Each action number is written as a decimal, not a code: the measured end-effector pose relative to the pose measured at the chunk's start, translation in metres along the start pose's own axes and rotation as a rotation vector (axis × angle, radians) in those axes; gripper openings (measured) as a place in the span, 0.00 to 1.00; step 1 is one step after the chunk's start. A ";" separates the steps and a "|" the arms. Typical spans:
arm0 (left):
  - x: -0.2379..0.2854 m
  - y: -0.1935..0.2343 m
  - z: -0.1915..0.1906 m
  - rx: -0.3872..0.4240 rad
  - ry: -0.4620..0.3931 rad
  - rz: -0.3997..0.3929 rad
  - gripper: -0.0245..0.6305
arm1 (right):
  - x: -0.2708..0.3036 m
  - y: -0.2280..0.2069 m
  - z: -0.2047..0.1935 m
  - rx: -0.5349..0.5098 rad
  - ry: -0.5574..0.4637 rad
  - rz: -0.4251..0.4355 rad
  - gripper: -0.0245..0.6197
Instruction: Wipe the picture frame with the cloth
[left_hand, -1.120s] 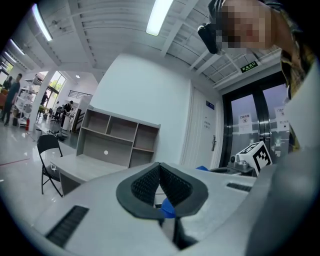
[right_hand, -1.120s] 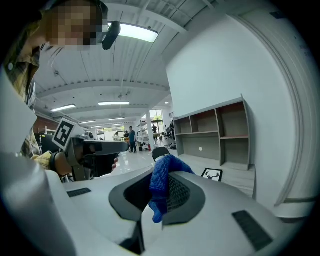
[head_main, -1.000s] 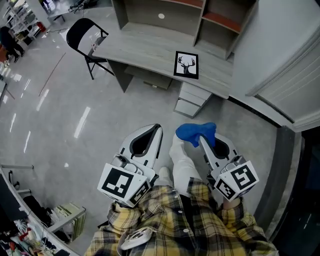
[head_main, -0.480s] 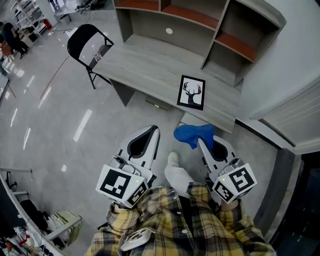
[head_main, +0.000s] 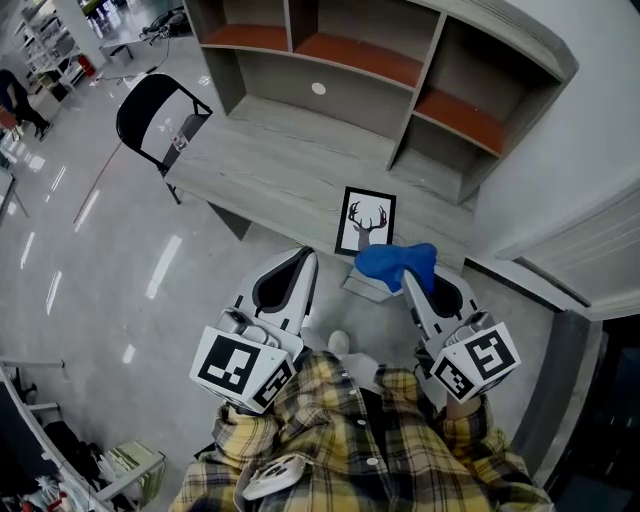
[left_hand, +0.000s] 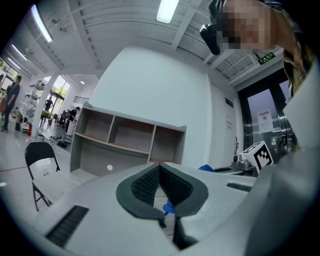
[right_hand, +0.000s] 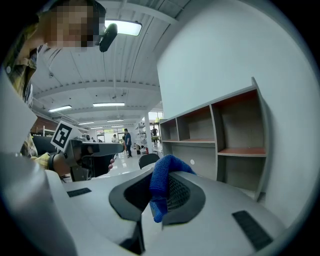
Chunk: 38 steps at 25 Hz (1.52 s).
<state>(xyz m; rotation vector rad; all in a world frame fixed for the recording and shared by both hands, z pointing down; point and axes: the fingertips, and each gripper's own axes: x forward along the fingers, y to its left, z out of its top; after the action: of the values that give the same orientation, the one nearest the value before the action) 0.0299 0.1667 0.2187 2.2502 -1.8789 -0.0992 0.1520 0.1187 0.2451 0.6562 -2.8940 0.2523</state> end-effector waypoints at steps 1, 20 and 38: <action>0.007 0.001 0.001 0.001 0.004 -0.004 0.04 | 0.002 -0.005 0.000 0.006 0.003 -0.003 0.10; 0.175 0.128 0.029 0.033 0.115 -0.271 0.04 | 0.148 -0.104 0.031 0.087 -0.014 -0.272 0.10; 0.261 0.165 -0.023 -0.002 0.362 -0.545 0.04 | 0.199 -0.145 0.010 0.222 0.037 -0.540 0.10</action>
<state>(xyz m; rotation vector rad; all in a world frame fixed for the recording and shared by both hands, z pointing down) -0.0769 -0.1134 0.2957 2.5084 -1.0616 0.2097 0.0378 -0.0939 0.2929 1.4102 -2.5457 0.5020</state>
